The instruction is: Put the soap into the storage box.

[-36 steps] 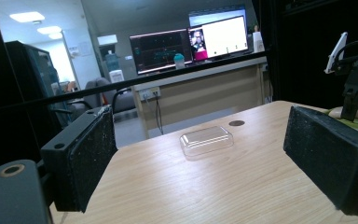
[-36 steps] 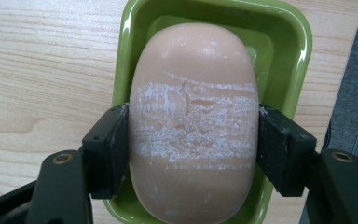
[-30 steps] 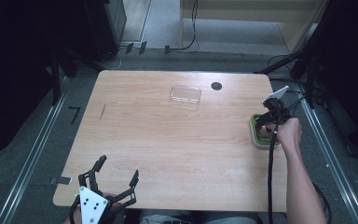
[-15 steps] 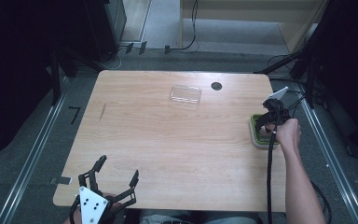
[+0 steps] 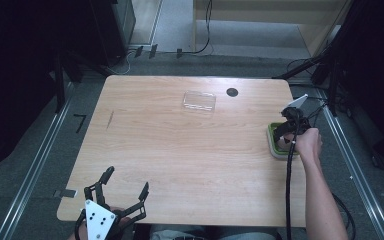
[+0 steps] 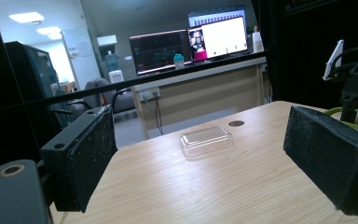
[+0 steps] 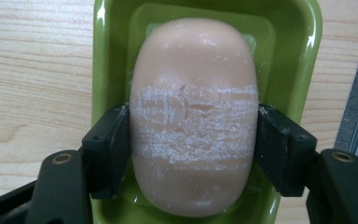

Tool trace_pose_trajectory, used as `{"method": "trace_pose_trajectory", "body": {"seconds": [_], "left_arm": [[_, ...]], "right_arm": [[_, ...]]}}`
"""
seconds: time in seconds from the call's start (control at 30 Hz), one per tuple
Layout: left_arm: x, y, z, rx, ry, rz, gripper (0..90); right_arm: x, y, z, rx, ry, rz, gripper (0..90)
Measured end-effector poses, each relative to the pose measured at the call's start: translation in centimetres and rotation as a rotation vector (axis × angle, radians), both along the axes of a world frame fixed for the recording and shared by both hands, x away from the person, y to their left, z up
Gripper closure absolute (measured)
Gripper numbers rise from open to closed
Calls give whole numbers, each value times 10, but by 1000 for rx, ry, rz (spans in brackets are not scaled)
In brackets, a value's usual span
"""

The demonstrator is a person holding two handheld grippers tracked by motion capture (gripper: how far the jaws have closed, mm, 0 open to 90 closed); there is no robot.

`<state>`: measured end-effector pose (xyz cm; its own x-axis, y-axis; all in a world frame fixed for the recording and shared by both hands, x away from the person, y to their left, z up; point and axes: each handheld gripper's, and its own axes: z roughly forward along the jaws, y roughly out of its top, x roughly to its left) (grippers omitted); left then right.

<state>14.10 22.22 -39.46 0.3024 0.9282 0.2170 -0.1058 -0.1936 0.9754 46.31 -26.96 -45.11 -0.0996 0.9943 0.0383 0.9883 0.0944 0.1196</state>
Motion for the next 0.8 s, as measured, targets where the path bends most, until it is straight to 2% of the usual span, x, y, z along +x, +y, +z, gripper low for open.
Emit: {"method": "trace_pose_trajectory", "body": {"seconds": [0.5, 0.8], "left_arm": [[0, 0, 0, 1, 0, 0, 99], [1, -1, 0, 1, 5, 4, 99]], "right_arm": [[-1, 0, 1, 0, -1, 5, 327], [-6, -2, 9, 18, -30, 14, 243]]}}
